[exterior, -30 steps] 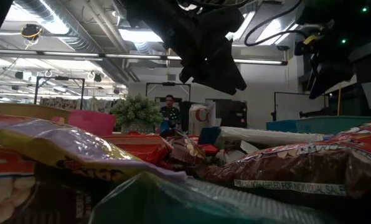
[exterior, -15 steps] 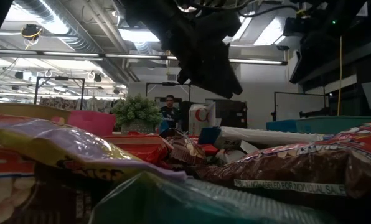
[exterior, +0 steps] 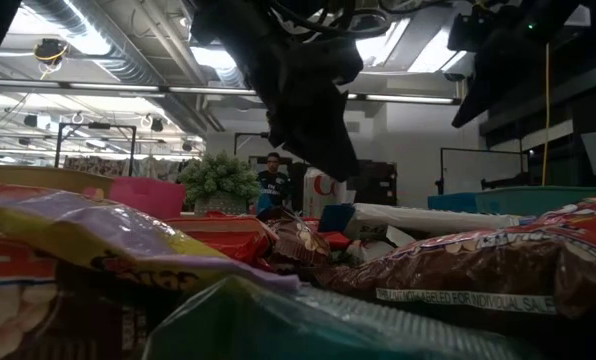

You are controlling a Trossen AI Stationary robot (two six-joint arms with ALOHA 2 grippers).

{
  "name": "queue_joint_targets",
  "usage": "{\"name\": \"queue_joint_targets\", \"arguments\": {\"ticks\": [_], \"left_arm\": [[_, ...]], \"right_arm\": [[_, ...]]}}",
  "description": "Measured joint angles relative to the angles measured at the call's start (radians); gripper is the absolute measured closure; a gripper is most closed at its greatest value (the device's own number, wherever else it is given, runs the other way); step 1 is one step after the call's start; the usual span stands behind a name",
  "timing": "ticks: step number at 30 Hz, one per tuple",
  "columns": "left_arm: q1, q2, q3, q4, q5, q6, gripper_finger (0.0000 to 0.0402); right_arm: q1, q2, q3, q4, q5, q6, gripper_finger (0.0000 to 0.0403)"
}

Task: Sort candy
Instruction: Put the red chocolate bar into the red bin

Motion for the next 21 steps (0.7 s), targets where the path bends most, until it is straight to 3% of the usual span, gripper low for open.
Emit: {"name": "queue_joint_targets", "arguments": {"ticks": [10, 21], "left_arm": [[0.000, 0.069, 0.000, -0.001, -0.011, -0.001, 0.0259], [0.020, 0.116, 0.000, -0.026, -0.012, 0.000, 0.0259]], "right_arm": [[0.000, 0.000, 0.000, 0.084, -0.089, 0.002, 0.0133], [0.000, 0.000, 0.000, 0.093, -0.091, 0.002, 0.0133]]}}
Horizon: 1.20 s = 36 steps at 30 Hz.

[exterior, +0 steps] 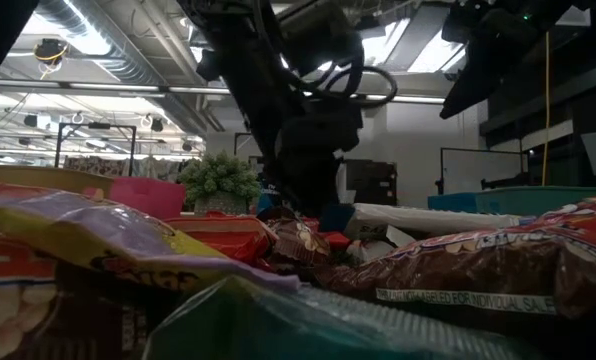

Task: Sort candy
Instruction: Put the red chocolate bar into the red bin

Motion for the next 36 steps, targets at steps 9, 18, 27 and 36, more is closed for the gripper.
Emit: {"name": "queue_joint_targets", "arguments": {"ticks": [9, 18, 27, 36], "left_arm": [[0.027, 0.006, -0.003, -0.008, 0.051, 0.001, 0.0263], [0.027, 0.018, -0.002, -0.008, 0.079, 0.005, 0.0295], [0.027, 0.010, -0.002, -0.001, 0.080, 0.000, 0.0353], [0.030, -0.017, 0.052, -0.059, 0.076, 0.001, 0.0360]], "right_arm": [[0.000, 0.026, 0.001, 0.002, 0.000, 0.000, 0.0133], [0.001, 0.073, 0.001, 0.017, -0.047, 0.001, 0.0133], [0.001, 0.129, 0.001, 0.094, -0.200, 0.001, 0.0133], [0.001, 0.156, 0.001, 0.118, -0.202, 0.001, 0.0133]]}}
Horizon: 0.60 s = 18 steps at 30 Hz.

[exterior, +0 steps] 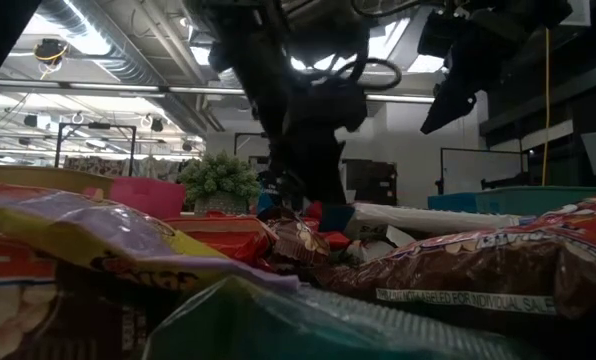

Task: Sort candy
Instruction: Put the red chocolate bar into the red bin

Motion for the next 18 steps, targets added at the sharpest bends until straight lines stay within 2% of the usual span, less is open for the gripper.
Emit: {"name": "queue_joint_targets", "arguments": {"ticks": [7, 12, 18], "left_arm": [[0.020, -0.078, 0.055, -0.230, -0.020, 0.045, 0.0360], [0.021, -0.174, 0.056, -0.436, -0.136, 0.068, 0.0360], [0.022, -0.310, -0.017, -0.663, -0.224, -0.013, 0.0360]], "right_arm": [[0.000, 0.011, 0.000, -0.002, -0.002, 0.000, 0.0133], [0.020, 0.017, 0.000, 0.000, -0.026, 0.000, 0.0133], [0.090, 0.019, 0.000, 0.004, -0.025, 0.000, 0.0133]]}}
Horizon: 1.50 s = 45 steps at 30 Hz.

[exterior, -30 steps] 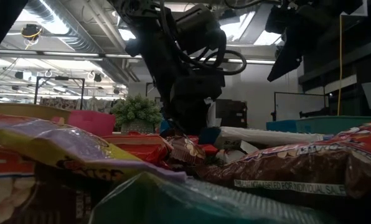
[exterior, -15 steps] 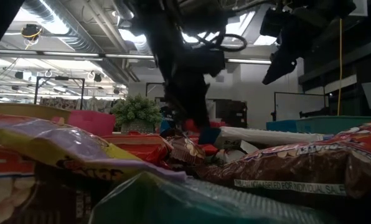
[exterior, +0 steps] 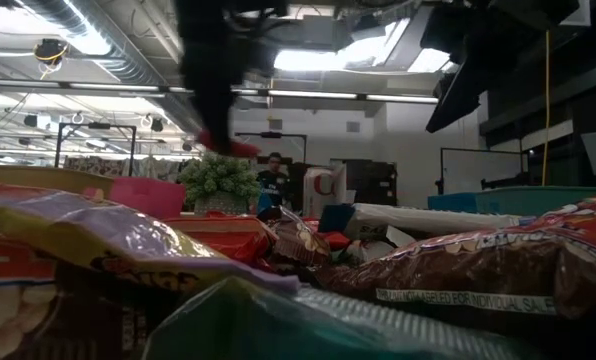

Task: Sort candy
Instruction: Put the red chocolate bar into the red bin, then put the red candy into the light blue bin

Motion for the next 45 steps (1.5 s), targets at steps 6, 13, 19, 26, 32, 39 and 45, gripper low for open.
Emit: {"name": "queue_joint_targets", "arguments": {"ticks": [6, 13, 19, 26, 32, 39, 45], "left_arm": [[0.000, -0.146, -0.182, -0.096, -0.018, -0.163, 0.0360], [0.000, -0.222, -0.321, -0.148, -0.018, -0.333, 0.0359], [0.000, -0.222, -0.386, -0.147, -0.016, -0.409, 0.0309], [0.000, -0.222, -0.399, -0.115, -0.016, -0.480, 0.0240], [0.000, -0.222, -0.399, -0.013, -0.016, -0.482, 0.0233], [0.000, -0.222, -0.399, 0.084, -0.016, -0.480, 0.0232], [0.000, -0.222, -0.399, 0.147, -0.016, -0.478, 0.0232]], "right_arm": [[0.061, 0.000, 0.000, 0.011, 0.052, -0.001, 0.0133], [0.080, 0.002, 0.000, 0.095, 0.079, -0.001, 0.0133], [0.080, 0.018, 0.000, 0.127, 0.079, -0.001, 0.0133], [0.080, 0.087, 0.000, 0.125, 0.079, -0.001, 0.0133], [0.079, 0.188, 0.000, 0.128, 0.088, -0.021, 0.0133], [0.079, 0.296, 0.000, 0.136, 0.106, -0.069, 0.0133], [0.079, 0.388, 0.000, 0.176, 0.106, -0.077, 0.0133]]}}
